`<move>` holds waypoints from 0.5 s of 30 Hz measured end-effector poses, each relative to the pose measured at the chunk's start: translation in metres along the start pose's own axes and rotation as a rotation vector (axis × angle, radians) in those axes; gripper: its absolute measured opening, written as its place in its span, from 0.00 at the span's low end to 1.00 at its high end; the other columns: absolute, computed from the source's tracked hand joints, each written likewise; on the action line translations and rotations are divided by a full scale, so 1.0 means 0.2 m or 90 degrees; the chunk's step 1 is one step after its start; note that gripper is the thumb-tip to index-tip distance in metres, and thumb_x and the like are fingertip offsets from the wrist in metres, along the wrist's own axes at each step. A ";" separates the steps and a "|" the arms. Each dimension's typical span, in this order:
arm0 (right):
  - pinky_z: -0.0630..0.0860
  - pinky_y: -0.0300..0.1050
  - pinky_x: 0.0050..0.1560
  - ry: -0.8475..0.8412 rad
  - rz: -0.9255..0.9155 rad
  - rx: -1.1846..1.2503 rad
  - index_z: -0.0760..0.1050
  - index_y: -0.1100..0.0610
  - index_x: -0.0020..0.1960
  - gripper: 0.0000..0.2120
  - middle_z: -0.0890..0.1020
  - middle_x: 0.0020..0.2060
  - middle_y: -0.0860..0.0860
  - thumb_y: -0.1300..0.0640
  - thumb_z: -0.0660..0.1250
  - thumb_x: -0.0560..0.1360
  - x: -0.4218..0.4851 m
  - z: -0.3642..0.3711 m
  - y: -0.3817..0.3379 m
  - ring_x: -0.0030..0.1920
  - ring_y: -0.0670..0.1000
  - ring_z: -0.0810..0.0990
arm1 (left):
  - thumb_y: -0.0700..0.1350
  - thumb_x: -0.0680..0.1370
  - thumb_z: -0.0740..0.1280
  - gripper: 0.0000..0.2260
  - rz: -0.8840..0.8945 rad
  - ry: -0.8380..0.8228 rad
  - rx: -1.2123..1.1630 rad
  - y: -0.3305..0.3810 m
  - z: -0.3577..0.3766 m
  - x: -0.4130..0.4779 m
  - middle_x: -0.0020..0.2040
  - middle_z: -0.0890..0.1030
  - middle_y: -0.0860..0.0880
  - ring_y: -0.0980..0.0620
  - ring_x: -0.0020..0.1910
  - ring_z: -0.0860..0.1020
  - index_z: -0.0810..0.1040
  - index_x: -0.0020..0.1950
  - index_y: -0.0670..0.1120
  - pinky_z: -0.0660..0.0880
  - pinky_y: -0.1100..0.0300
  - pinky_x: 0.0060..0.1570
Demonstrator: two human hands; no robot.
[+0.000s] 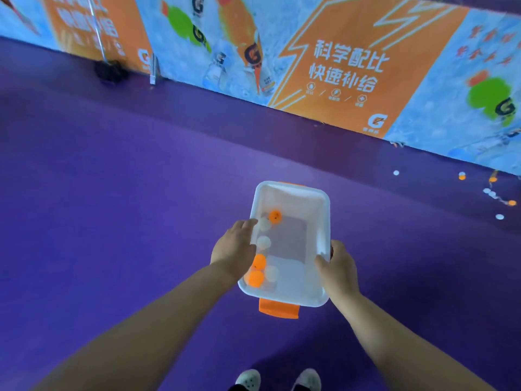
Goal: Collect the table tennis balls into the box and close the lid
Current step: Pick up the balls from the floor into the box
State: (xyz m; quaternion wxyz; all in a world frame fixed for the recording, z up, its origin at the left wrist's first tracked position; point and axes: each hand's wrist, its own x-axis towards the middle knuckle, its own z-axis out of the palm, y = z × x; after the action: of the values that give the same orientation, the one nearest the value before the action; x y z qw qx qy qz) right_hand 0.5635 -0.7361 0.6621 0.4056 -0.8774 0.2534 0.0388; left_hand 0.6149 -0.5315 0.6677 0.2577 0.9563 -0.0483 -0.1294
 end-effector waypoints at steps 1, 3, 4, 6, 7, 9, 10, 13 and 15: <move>0.66 0.41 0.30 -0.005 -0.003 0.000 0.69 0.55 0.51 0.07 0.75 0.38 0.47 0.61 0.61 0.74 0.05 0.00 -0.02 0.37 0.48 0.73 | 0.40 0.75 0.60 0.26 -0.007 0.002 -0.006 0.00 -0.02 0.03 0.70 0.68 0.51 0.47 0.64 0.71 0.62 0.73 0.52 0.73 0.53 0.52; 0.66 0.42 0.30 -0.016 -0.014 -0.008 0.70 0.56 0.52 0.07 0.75 0.38 0.48 0.61 0.60 0.73 0.15 0.00 -0.06 0.37 0.48 0.74 | 0.40 0.75 0.60 0.26 -0.023 0.011 -0.013 0.02 -0.05 0.10 0.70 0.68 0.52 0.48 0.65 0.71 0.62 0.72 0.52 0.73 0.53 0.52; 0.67 0.42 0.31 -0.023 -0.019 -0.012 0.70 0.56 0.52 0.08 0.76 0.39 0.49 0.61 0.60 0.73 0.21 0.00 -0.07 0.38 0.50 0.75 | 0.40 0.75 0.60 0.26 -0.031 0.016 -0.015 0.04 -0.06 0.13 0.70 0.68 0.52 0.48 0.65 0.71 0.62 0.72 0.52 0.73 0.54 0.52; 0.69 0.45 0.35 -0.035 -0.025 -0.015 0.70 0.56 0.52 0.08 0.77 0.41 0.51 0.61 0.60 0.73 0.33 -0.02 -0.09 0.41 0.54 0.76 | 0.40 0.75 0.60 0.25 -0.046 0.026 -0.013 0.08 -0.07 0.21 0.70 0.68 0.52 0.48 0.64 0.72 0.63 0.72 0.52 0.73 0.54 0.51; 0.70 0.45 0.37 -0.040 -0.028 -0.015 0.70 0.55 0.52 0.08 0.77 0.41 0.51 0.61 0.61 0.73 0.40 -0.04 -0.10 0.41 0.55 0.76 | 0.40 0.76 0.60 0.25 -0.052 0.032 -0.012 0.12 -0.07 0.26 0.70 0.68 0.52 0.48 0.64 0.72 0.63 0.72 0.53 0.73 0.55 0.50; 0.72 0.47 0.38 -0.047 -0.037 -0.007 0.70 0.56 0.52 0.08 0.77 0.41 0.51 0.61 0.61 0.72 0.54 -0.09 -0.10 0.41 0.55 0.76 | 0.41 0.76 0.61 0.25 -0.056 0.042 -0.006 0.20 -0.06 0.35 0.69 0.69 0.52 0.49 0.64 0.72 0.63 0.72 0.52 0.73 0.55 0.51; 0.73 0.48 0.39 -0.051 -0.042 -0.002 0.70 0.56 0.51 0.08 0.77 0.40 0.51 0.61 0.60 0.72 0.61 -0.13 -0.10 0.42 0.55 0.76 | 0.41 0.76 0.61 0.25 -0.059 0.046 -0.005 0.25 -0.05 0.41 0.69 0.69 0.52 0.49 0.64 0.72 0.63 0.72 0.52 0.73 0.54 0.51; 0.73 0.47 0.40 -0.049 -0.044 0.004 0.71 0.57 0.54 0.10 0.78 0.43 0.52 0.61 0.61 0.72 0.83 -0.28 -0.07 0.43 0.55 0.77 | 0.41 0.76 0.61 0.25 -0.069 0.050 -0.005 0.45 0.00 0.59 0.69 0.69 0.52 0.48 0.64 0.72 0.63 0.72 0.52 0.73 0.54 0.52; 0.74 0.47 0.40 -0.042 -0.042 0.002 0.71 0.56 0.55 0.11 0.79 0.43 0.52 0.61 0.61 0.72 0.98 -0.40 -0.03 0.43 0.55 0.77 | 0.41 0.76 0.61 0.25 -0.066 0.053 -0.007 0.60 0.04 0.71 0.70 0.69 0.52 0.48 0.64 0.72 0.63 0.72 0.52 0.74 0.54 0.53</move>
State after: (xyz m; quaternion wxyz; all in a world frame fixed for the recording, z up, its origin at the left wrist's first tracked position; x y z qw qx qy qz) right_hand 0.7250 -0.8729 0.6660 0.4165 -0.8828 0.2106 0.0539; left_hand 0.7459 -0.6620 0.6896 0.2576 0.9607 0.0128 -0.1029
